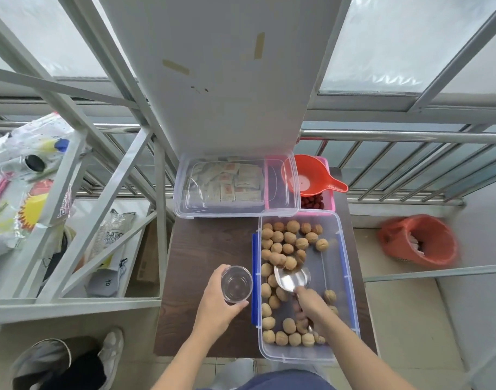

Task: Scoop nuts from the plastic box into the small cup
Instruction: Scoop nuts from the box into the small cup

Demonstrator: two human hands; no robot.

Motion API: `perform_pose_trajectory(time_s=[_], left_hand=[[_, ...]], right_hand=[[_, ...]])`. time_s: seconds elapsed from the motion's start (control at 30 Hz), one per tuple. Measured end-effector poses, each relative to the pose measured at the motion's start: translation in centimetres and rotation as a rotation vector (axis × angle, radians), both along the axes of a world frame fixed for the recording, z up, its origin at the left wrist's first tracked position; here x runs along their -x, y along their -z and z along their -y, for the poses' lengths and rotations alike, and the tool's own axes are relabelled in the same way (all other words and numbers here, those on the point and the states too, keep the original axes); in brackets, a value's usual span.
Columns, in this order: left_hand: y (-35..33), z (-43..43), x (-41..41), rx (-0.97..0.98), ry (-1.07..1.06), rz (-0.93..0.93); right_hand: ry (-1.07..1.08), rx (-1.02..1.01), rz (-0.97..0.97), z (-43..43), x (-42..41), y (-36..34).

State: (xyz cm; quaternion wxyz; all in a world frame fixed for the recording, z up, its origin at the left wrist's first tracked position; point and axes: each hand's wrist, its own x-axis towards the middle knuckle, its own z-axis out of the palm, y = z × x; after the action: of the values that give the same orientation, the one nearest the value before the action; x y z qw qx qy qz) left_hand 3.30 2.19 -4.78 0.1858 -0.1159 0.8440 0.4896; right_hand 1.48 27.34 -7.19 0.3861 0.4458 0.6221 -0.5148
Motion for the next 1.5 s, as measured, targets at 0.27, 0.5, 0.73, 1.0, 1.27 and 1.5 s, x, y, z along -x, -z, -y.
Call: perform_pose_trajectory(time_s=[0.27, 0.5, 0.73, 1.0, 1.27, 1.5], left_hand=[[-0.3, 0.4, 0.9, 0.054, 0.043, 0.027], [-1.1, -0.3, 1.6, 0.063, 0.033, -0.058], [-3.0, -2.2, 2.6, 0.156, 0.166, -0.291], [-3.6, -2.9, 3.1, 0.183, 0.299, -0.412], [-3.4, -2.1, 3.2, 0.114, 0.273, -0.376], [-2.6, -1.2, 2.0, -0.038, 0.123, -0.247]], right_hand=[[-0.076, -0.102, -0.182, 1.0, 3.7, 2.0], [-0.170, -0.090, -0.259, -2.0, 1.8, -2.9], [-0.596, -0.184, -0.314, -4.6, 0.9, -13.2], [-1.043, -0.430, -0.362, -1.5, 0.5, -18.8], [-1.095, -0.596, -0.417, -0.9, -0.4, -20.3], [-0.929, -0.538, -0.145, -6.5, -2.5, -10.6]])
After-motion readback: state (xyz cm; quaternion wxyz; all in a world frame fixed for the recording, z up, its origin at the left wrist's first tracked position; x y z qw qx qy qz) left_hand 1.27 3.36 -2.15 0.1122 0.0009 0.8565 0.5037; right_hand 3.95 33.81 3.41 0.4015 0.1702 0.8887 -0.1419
